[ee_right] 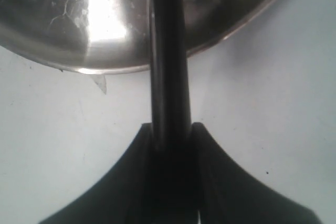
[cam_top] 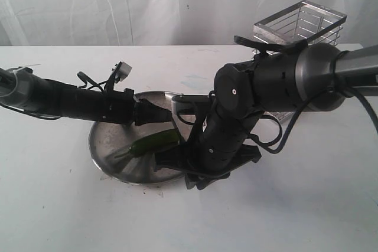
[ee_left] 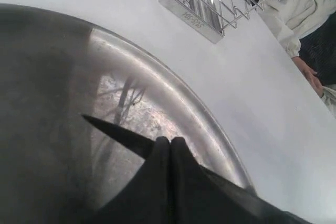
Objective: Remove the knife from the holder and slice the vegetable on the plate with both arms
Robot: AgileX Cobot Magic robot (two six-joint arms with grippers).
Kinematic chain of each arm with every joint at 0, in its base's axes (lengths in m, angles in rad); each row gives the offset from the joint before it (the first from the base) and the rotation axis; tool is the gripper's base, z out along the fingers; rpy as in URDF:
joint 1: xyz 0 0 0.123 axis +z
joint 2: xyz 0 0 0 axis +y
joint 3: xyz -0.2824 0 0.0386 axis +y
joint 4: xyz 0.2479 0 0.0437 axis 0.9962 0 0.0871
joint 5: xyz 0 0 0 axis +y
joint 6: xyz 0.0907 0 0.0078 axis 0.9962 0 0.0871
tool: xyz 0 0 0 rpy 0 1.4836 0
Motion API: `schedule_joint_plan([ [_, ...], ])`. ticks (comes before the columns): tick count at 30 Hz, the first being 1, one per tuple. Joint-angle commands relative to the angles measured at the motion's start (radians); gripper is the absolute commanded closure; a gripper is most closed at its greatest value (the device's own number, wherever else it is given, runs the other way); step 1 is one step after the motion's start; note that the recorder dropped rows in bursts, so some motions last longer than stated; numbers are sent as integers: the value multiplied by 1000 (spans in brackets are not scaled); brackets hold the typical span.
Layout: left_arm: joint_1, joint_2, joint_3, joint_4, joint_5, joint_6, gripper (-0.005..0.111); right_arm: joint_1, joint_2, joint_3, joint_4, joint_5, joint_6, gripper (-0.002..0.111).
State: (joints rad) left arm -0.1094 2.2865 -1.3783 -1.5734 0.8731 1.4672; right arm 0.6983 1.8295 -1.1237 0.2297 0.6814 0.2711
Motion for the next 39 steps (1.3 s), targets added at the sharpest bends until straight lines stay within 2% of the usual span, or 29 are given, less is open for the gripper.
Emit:
schedule_joint_plan([
  [1,0,-2,-11,-13,52,18,107,1,-3,-3,2,19,-6,108],
  [7,16,-29,-28,-61,132,15,107,1,-3,-3,4,28,-6,108],
  [10,8,-29,-28,-66,130,15,107,1,-3,-3,4,28,-6,108],
  [15,-24,-27,-28,-33,35,18,107,1,-3,-3,4,28,-6,108],
  [19,-53,-27,-28,-45,-7,82,107,3,-3,-3,4,28,-6,108],
  [24,-55,-27,-28,84,-143,-6,107,4,-3,-3,6,28,-6,108],
  [29,-55,-27,-28,121,-154,-29,107,4,-3,-3,6,28,-2,108],
  [33,-55,-27,-28,225,-229,-136,107,4,-3,-3,6,28,-2,108],
  [39,-55,-22,-28,242,-230,-152,107,4,7,-3,6,21,-2,108],
])
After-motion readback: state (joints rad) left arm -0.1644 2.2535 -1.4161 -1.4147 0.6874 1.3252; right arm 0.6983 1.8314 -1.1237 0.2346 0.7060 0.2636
